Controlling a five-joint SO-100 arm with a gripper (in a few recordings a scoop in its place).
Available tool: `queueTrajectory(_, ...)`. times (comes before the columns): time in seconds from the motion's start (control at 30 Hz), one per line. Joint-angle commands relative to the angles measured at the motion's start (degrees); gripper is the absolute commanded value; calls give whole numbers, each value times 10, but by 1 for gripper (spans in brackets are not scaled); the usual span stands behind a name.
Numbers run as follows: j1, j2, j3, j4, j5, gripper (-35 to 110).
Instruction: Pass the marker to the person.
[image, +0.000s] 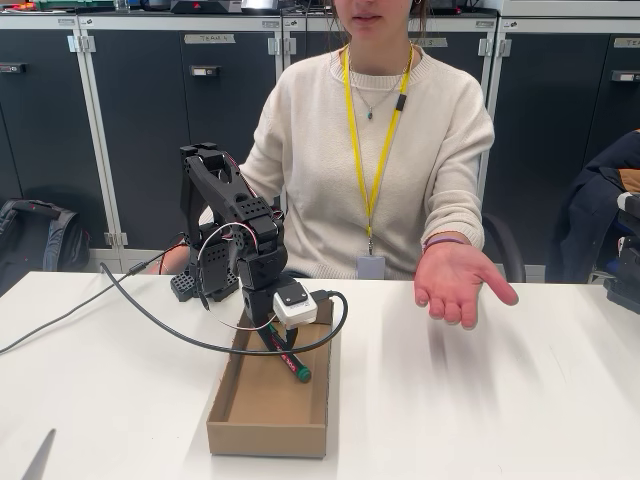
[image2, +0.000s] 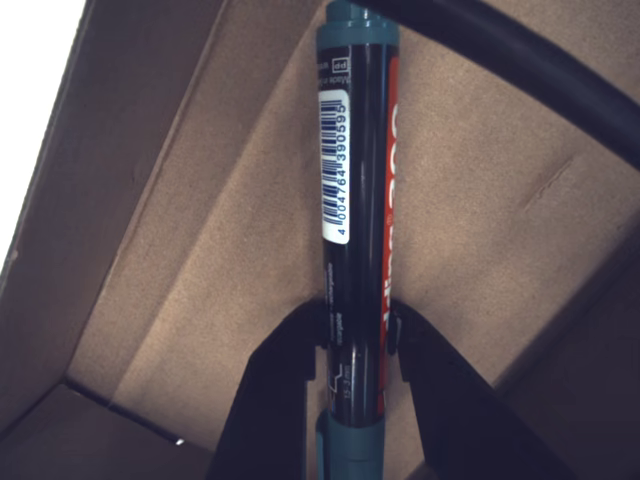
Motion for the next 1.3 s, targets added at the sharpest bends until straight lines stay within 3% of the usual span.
queueTrajectory(0.0, -3, 5, -18, -7, 7, -4)
queueTrajectory(0.3, 9, 18, -50, 11, 24, -5)
queueTrajectory(0.6, 39, 72, -253, 178, 48, -5)
queueTrajectory(0.73, 48, 103, -322, 201, 65, -5)
queueTrajectory(1.0, 81, -9, -507, 52, 87, -5)
queueTrajectory(1.27, 71, -145, -562, -113, 73, -5)
